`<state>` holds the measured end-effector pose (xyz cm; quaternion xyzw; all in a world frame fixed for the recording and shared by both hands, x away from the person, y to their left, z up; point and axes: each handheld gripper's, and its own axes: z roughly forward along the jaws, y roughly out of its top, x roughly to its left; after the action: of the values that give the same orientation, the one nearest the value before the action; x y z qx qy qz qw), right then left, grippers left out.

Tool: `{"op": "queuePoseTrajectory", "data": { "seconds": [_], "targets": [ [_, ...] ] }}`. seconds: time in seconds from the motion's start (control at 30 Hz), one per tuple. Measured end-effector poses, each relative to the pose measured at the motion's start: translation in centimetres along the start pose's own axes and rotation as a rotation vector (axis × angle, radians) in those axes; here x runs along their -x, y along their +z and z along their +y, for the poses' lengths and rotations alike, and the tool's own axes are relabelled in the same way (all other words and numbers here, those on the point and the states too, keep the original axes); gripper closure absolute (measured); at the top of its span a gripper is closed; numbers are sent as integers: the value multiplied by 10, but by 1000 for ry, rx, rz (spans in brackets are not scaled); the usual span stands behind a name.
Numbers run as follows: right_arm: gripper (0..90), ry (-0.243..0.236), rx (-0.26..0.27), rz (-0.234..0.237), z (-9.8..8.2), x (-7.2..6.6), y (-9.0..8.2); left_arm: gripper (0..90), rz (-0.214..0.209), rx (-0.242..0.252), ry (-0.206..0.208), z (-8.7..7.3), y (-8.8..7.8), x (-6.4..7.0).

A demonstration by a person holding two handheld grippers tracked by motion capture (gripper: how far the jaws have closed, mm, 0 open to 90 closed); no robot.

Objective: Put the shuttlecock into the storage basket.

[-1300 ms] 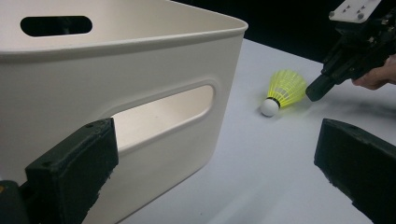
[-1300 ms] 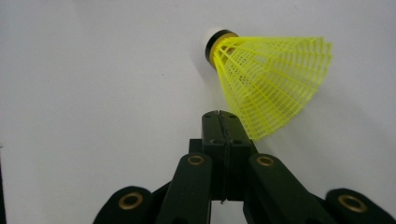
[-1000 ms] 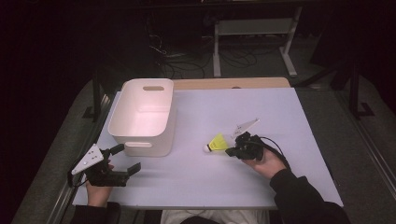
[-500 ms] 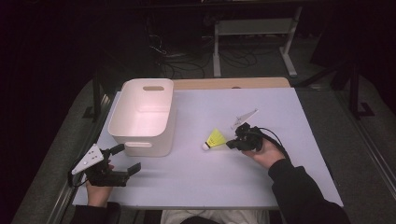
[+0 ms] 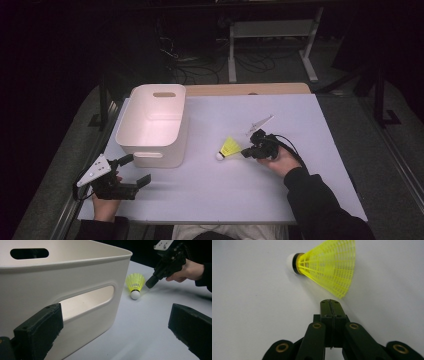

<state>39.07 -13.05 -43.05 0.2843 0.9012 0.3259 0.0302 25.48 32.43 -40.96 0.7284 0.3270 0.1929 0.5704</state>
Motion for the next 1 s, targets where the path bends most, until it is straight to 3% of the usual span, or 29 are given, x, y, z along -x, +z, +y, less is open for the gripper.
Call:
{"op": "queuePoseTrajectory", "data": {
  "seconds": [0.3, 0.53, 0.83, 1.0],
  "targets": [
    [886, 48, 26, -6, 0, 10, 0, 0, 1, -2, -1, 0, 0, 0],
    [886, 41, 1, 6, 3, 10, 5, 0, 2, -2, -1, 0, 0, 0],
    [886, 10, -13, -2, 28, 7, 9, 0, 1, -2, 0, 0, 0, 0],
    [886, 9, -8, -4, 36, 12, 14, 0, 0, -2, 0, 0, 0, 0]
  ]
}}
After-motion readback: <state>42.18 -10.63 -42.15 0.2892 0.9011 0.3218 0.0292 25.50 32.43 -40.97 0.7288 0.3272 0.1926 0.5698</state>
